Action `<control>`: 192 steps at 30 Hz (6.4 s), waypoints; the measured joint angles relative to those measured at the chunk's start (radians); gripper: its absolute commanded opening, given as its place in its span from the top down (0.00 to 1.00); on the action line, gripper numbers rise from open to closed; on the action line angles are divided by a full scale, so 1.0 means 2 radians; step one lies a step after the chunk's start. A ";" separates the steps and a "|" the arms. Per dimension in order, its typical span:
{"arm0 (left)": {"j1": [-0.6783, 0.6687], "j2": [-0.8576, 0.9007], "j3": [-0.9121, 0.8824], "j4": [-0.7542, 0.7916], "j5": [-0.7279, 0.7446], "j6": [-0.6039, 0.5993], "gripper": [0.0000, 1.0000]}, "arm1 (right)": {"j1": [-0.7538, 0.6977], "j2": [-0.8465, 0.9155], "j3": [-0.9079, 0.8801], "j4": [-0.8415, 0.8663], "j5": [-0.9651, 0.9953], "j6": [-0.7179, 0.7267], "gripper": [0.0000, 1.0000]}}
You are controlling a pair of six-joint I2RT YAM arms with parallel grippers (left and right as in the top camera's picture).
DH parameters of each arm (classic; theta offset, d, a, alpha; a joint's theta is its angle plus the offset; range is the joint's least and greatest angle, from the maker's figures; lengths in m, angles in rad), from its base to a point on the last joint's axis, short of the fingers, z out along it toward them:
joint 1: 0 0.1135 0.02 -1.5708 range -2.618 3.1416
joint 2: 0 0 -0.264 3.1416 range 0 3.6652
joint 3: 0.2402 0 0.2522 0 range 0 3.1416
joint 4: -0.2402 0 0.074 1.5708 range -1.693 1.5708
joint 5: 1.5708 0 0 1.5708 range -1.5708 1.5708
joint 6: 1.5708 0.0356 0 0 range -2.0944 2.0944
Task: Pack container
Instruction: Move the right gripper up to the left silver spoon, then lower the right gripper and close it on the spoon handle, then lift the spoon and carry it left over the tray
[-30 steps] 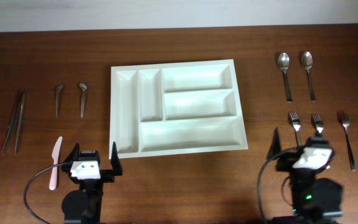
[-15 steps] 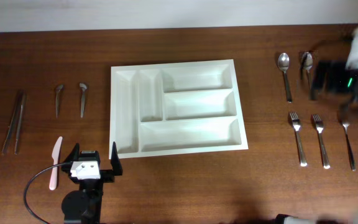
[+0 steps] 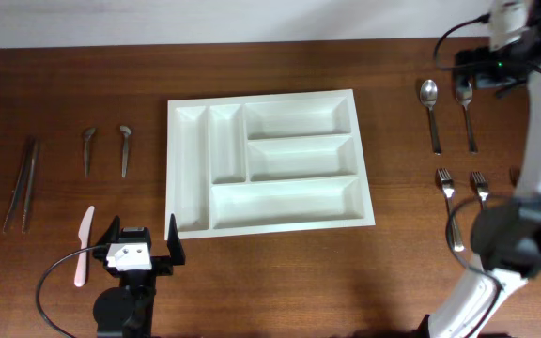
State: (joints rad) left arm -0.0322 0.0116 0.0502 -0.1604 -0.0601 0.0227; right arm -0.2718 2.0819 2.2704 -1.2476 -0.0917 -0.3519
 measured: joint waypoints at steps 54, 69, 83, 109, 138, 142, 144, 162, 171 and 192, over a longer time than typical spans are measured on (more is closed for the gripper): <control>0.000 0.000 0.000 0.000 0.000 0.000 0.01 | 0.000 0.221 0.000 0.078 -0.019 -0.023 0.01; 0.000 0.000 0.000 0.000 0.000 0.000 0.01 | 0.001 0.239 0.000 0.093 -0.021 -0.024 0.01; 0.000 0.000 0.000 0.000 0.000 0.000 0.01 | 0.002 0.241 0.000 0.112 -0.021 -0.024 0.46; 0.000 0.000 0.000 0.000 0.000 0.000 0.01 | 0.002 0.242 0.000 0.114 -0.018 -0.011 0.96; 0.000 0.000 0.000 0.000 0.000 0.000 0.01 | 0.023 0.241 0.175 -0.042 -0.030 0.201 0.97; 0.000 0.000 0.000 0.000 0.000 0.000 0.01 | 0.030 0.240 0.273 -0.093 -0.032 0.229 0.97; 0.000 0.000 0.000 0.000 0.000 0.000 0.01 | 0.033 0.238 0.306 -0.113 -0.034 0.247 0.96; 0.000 0.000 0.000 0.000 0.000 0.000 0.01 | 0.153 0.224 0.356 -0.180 -0.072 0.462 0.96; 0.000 0.000 0.000 0.000 0.000 0.000 0.01 | 0.220 0.224 0.356 -0.155 -0.066 0.618 0.96; 0.000 0.000 0.000 0.000 0.000 0.000 0.01 | 0.290 0.224 0.265 -0.153 0.058 0.988 0.96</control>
State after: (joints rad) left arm -0.0322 0.0116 0.0502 -0.1604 -0.0601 0.0227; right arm 0.3084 2.5294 2.8006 -1.5539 0.0235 1.6241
